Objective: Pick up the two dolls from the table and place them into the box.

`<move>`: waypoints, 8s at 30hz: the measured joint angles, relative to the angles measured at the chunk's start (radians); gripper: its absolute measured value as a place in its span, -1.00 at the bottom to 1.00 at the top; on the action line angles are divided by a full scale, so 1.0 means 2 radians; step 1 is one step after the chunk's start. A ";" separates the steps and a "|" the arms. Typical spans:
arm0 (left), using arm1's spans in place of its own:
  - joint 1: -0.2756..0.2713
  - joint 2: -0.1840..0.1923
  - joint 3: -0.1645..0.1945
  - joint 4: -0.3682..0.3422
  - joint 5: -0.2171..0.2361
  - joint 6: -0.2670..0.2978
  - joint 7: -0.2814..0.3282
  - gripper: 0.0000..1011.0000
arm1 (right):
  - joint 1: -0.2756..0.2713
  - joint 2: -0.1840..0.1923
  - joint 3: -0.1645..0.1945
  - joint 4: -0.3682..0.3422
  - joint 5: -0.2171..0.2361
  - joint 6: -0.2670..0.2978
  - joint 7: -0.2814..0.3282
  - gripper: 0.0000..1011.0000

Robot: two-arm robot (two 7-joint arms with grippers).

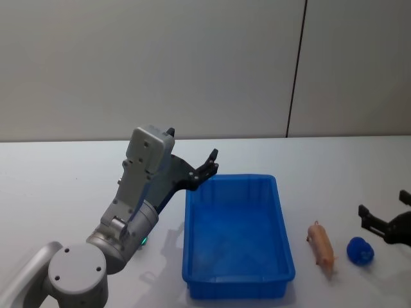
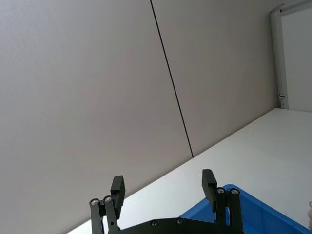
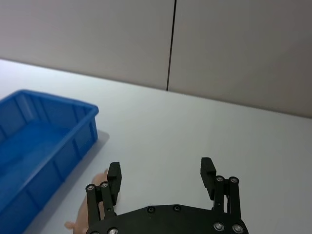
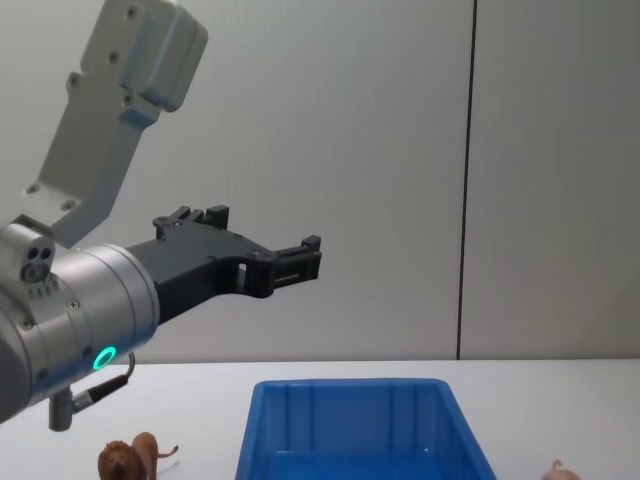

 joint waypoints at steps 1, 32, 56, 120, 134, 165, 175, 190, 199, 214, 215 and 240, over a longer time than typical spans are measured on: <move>0.000 0.000 0.000 0.000 0.000 0.000 0.000 0.98 | 0.000 0.001 0.000 0.001 -0.001 0.002 0.002 0.98; 0.000 0.000 0.000 0.000 0.000 0.000 0.000 0.98 | 0.035 -0.014 -0.020 0.086 -0.022 0.057 0.063 0.98; 0.000 0.000 0.000 0.000 0.000 0.000 0.000 0.98 | 0.056 -0.028 -0.029 0.121 -0.023 0.076 0.069 -0.04; 0.000 0.000 0.000 0.000 0.000 0.000 0.000 0.98 | 0.114 -0.095 -0.099 0.066 -0.060 0.030 0.186 0.60; 0.000 0.000 0.000 0.000 0.000 0.000 0.000 0.98 | 0.104 -0.075 -0.081 0.066 -0.038 0.025 0.150 0.98; 0.000 0.000 0.000 0.000 0.000 0.000 0.000 0.98 | 0.047 -0.024 -0.056 0.064 -0.023 0.081 0.082 0.98; 0.000 0.000 0.000 0.000 0.000 0.000 0.000 0.98 | 0.051 -0.031 -0.063 0.079 -0.030 0.095 0.088 0.91; 0.000 0.000 0.000 0.000 0.000 0.000 0.000 0.98 | 0.064 -0.044 -0.073 0.098 -0.038 0.098 0.089 0.08; 0.000 0.000 0.000 0.000 0.000 0.000 0.000 0.98 | 0.065 -0.046 -0.074 0.093 -0.046 0.078 0.080 -0.25; 0.000 0.000 0.000 0.000 0.000 0.000 0.000 0.98 | 0.067 -0.044 -0.073 0.049 -0.064 0.028 0.071 -0.27; 0.000 0.000 0.000 0.000 0.000 0.000 0.000 0.98 | 0.068 -0.045 -0.073 0.043 -0.066 0.023 0.074 -0.27; 0.000 0.000 0.000 0.000 0.000 0.000 0.000 0.98 | 0.119 -0.081 -0.100 0.029 -0.088 0.040 0.168 0.08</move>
